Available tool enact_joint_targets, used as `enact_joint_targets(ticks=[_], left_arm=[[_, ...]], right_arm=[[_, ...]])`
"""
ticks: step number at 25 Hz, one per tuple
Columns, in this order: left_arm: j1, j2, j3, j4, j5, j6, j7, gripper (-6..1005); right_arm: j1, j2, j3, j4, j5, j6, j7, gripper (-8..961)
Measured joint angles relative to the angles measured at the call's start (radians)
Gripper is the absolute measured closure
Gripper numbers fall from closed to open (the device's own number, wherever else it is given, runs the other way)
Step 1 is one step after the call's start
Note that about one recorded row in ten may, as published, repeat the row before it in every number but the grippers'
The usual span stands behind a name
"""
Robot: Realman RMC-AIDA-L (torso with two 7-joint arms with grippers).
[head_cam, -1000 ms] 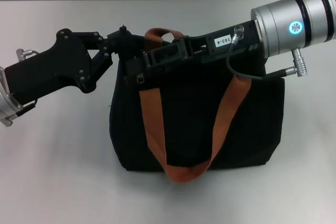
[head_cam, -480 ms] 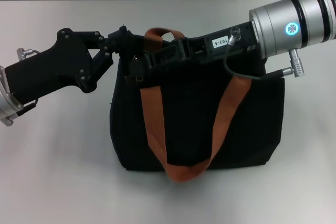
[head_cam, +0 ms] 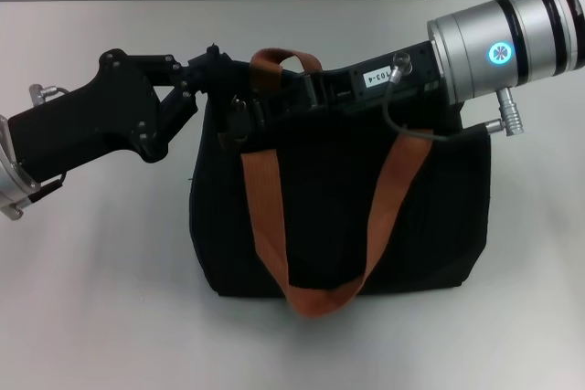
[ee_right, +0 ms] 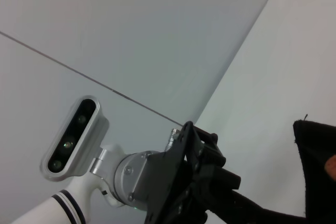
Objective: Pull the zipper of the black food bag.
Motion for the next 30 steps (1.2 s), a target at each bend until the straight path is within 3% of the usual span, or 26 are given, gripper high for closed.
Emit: enact_joint_targets(ticks=[4,6,12,22,30], left_arm=[[0.000,0.000,0.000,0.000,0.000,0.001,0.000,972],[0.000,0.000,0.001,0.000,0.000,0.001,0.000,972],[-0.001,0.000,0.005,0.000,0.000,0.001,-0.002,971],[0.005,0.000,0.000,0.000,0.001,0.007,-0.005,971],[0.009,0.001,-0.002,0.000,-0.002,0.010,-0.005,970]], right_arm=[[0.000,0.000,0.000,0.000,0.001,0.001,0.000,667],[0.001,0.000,-0.001,0.000,0.002,0.001,0.000,817],[0.003,0.001,-0.010,-0.006,0.002,0.002,0.002,810],[-0.039,0.000,-0.051,-0.120,0.001,0.010,0.089,929],[-0.054,-0.002,-0.052,-0.171,-0.013,-0.007,0.127,955]])
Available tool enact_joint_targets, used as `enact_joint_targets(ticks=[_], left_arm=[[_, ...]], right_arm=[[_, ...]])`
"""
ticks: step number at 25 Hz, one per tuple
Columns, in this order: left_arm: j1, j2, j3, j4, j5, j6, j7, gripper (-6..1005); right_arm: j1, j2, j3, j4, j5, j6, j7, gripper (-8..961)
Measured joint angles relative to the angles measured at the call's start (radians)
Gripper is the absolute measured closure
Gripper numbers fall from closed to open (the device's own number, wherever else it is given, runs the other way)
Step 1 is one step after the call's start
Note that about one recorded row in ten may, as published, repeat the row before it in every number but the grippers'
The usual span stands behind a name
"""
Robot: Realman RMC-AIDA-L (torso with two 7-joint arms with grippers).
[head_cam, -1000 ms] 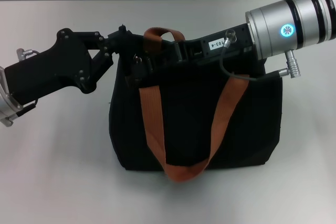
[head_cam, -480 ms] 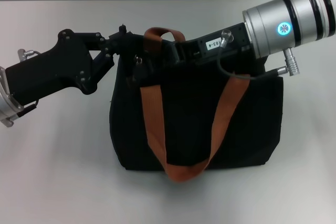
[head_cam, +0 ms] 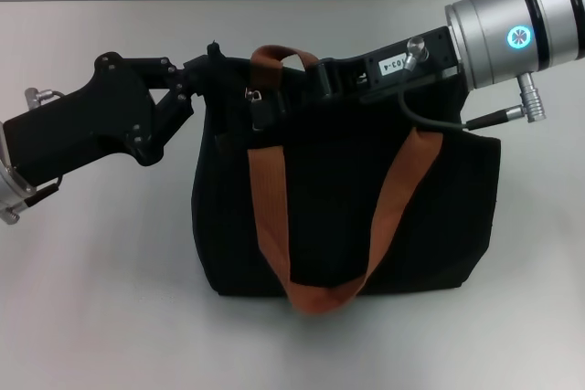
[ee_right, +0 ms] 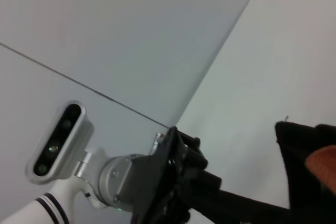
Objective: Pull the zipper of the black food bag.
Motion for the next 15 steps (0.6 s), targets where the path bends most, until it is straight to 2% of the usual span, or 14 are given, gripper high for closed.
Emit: enact_joint_targets(ticks=[15], left_arm=[[0.010,0.004,0.000,0.000,-0.010,-0.004,0.000,969]], right_arm=[[-0.002,-0.001,0.000,-0.086,-0.122,-0.010,0.109,955]])
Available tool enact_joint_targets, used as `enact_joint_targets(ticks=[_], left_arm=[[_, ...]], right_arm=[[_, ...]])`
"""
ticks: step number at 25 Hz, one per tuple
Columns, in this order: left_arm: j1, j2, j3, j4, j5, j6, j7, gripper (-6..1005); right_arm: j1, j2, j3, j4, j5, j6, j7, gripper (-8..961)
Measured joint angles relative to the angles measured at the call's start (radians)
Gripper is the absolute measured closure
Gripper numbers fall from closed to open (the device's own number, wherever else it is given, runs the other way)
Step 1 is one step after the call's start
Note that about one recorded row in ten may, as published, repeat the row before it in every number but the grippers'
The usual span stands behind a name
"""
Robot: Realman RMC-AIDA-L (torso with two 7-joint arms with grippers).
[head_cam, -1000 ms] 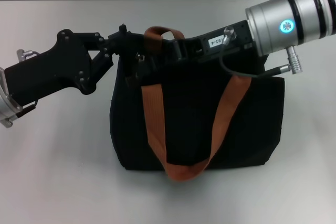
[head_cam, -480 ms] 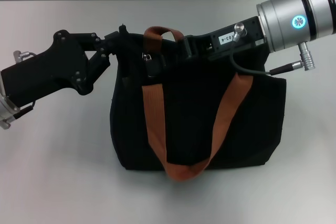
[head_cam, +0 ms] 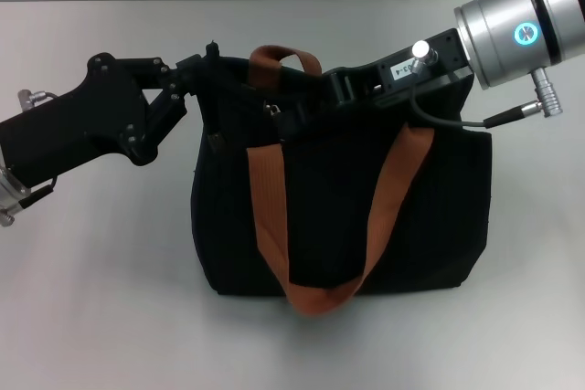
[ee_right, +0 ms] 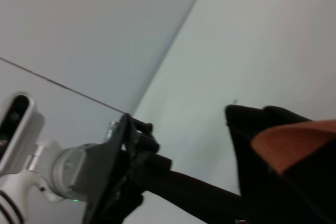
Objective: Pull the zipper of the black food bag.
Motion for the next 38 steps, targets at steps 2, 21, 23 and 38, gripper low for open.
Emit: enact_joint_targets(ticks=[2,21,23,38], left_arm=[[0.002,0.000,0.000,0.000,0.000,-0.002,0.000,969],[0.015,0.003,-0.014,0.000,-0.006,-0.004,0.000,968],[0.015,0.003,-0.014,0.000,-0.006,-0.004,0.000,968],[0.018,0.005,-0.025,0.002,-0.007,-0.007,0.000,967]], right_arm=[[-0.005,0.000,0.000,-0.026,-0.024,-0.004,0.024,955],[-0.069,0.005,0.002,-0.320,-0.241,-0.091,0.226,954],[-0.079,0.005,0.006,-0.353,-0.265,-0.102,0.240,954],[-0.116,0.005,0.027,-0.514,-0.387,-0.166,0.321,954]])
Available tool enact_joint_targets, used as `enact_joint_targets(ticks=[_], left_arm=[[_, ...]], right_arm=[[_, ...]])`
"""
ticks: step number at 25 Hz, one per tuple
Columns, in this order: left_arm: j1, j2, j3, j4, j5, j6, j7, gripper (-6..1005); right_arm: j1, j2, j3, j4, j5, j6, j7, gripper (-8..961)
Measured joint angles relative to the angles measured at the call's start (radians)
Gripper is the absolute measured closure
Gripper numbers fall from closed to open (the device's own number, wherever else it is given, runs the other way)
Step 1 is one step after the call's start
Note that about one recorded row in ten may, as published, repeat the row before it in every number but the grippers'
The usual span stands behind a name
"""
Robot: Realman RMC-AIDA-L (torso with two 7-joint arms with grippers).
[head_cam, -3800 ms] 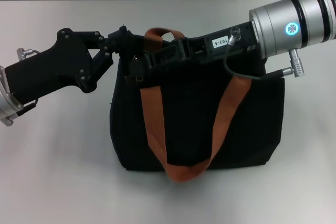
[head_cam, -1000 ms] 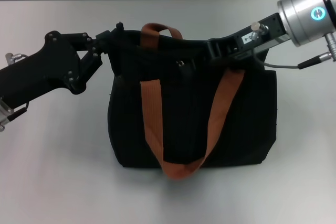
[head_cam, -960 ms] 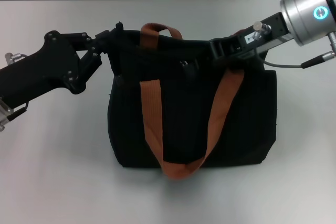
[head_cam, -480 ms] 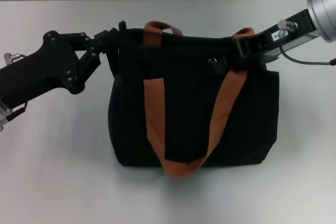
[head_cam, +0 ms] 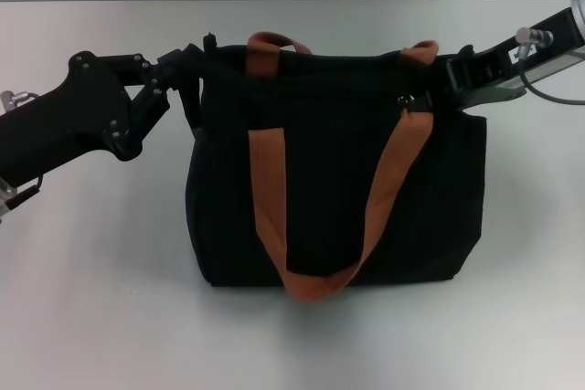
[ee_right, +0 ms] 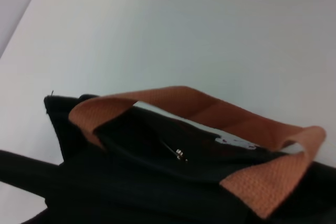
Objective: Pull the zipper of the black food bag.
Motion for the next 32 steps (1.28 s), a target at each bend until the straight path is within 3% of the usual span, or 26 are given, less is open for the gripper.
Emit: enact_joint_targets(ticks=[5,11,13,16,17,18,22,26,27,29,31,32], left_arm=[[0.003,0.002,-0.001,0.002,-0.002,0.000,0.000,967],[0.002,0.003,0.002,0.000,-0.002,0.000,0.000,967],[0.003,0.002,0.004,-0.001,0.000,0.000,0.000,967],[0.006,0.000,0.006,-0.001,0.003,0.002,0.000,966],[0.008,-0.001,0.006,-0.002,0.004,0.004,0.000,966],[0.011,-0.002,0.007,-0.002,0.004,0.005,0.000,966],[0.021,-0.005,0.008,-0.002,0.005,0.005,0.000,966],[0.027,-0.007,0.007,-0.005,0.006,0.000,-0.007,966],[0.030,-0.006,0.007,-0.006,0.006,-0.007,-0.011,966],[0.033,-0.005,0.008,-0.005,0.006,-0.013,-0.011,966],[0.037,-0.001,0.010,-0.006,0.011,-0.021,-0.013,966],[0.038,0.000,0.010,-0.005,0.015,-0.022,-0.015,966]], right_arm=[[-0.021,-0.001,0.052,-0.002,0.073,-0.003,-0.050,954],[-0.094,-0.004,0.210,0.021,0.324,-0.009,-0.262,957],[-0.124,-0.007,0.260,0.067,0.423,-0.017,-0.369,915],[-0.163,-0.025,0.306,0.175,0.582,-0.051,-0.546,851],[-0.187,-0.039,0.317,0.266,0.676,-0.080,-0.676,815],[-0.187,-0.039,0.317,0.266,0.676,-0.080,-0.676,779],[-0.214,-0.075,0.321,0.511,0.779,-0.155,-0.997,643],[-0.223,-0.103,0.319,0.720,0.780,-0.208,-1.301,530],[-0.235,-0.102,0.302,0.769,0.757,-0.219,-1.422,502],[-0.243,-0.098,0.296,0.785,0.740,-0.222,-1.475,446],[-0.265,-0.076,0.295,0.805,0.692,-0.225,-1.601,370],[-0.286,-0.048,0.295,0.812,0.635,-0.215,-1.709,332]])
